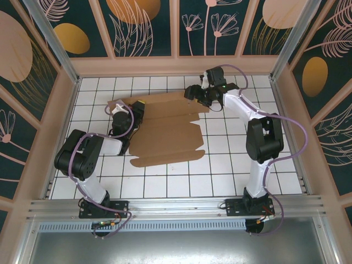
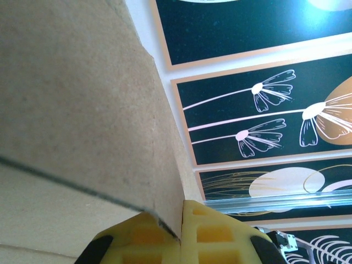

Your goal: Fold the paper box

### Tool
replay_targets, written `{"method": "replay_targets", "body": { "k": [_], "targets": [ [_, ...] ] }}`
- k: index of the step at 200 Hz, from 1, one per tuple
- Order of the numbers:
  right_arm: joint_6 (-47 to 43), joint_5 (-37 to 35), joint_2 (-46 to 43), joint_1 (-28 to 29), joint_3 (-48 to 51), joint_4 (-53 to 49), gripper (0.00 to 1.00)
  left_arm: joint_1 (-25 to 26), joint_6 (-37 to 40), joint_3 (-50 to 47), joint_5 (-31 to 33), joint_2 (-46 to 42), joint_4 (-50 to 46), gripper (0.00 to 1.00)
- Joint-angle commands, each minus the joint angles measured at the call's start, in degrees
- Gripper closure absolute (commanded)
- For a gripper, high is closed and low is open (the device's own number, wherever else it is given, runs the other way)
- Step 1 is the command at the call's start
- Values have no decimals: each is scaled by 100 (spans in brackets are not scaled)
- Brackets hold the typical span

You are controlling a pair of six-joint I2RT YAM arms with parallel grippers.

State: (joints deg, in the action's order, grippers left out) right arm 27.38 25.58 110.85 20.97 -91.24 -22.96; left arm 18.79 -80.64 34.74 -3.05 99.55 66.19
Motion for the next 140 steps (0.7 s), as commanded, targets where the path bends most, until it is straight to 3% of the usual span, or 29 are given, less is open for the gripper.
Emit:
{"method": "replay_targets", "body": {
  "k": [1, 21, 36, 66, 99, 140],
  "targets": [
    [43, 420, -43, 109, -11, 107, 31, 66, 57, -108, -243, 146, -400, 96],
    [-79, -1018, -472, 88, 231, -210, 29, 67, 78, -98, -197, 90, -493, 95],
    [29, -1481, -924, -55, 680, -36, 28, 59, 42, -95, -214, 91, -463, 96],
    [-147, -1141, -1151, -239, 671, -199, 28, 62, 40, -77, -229, 118, -458, 95],
    [-588, -1518, -1033, -34, 50, -811, 28, 65, 34, -39, -258, 148, -487, 95],
    [-584, -989, -543, 79, -495, -966, 29, 68, 40, -29, -259, 144, -510, 95]
  ]
}}
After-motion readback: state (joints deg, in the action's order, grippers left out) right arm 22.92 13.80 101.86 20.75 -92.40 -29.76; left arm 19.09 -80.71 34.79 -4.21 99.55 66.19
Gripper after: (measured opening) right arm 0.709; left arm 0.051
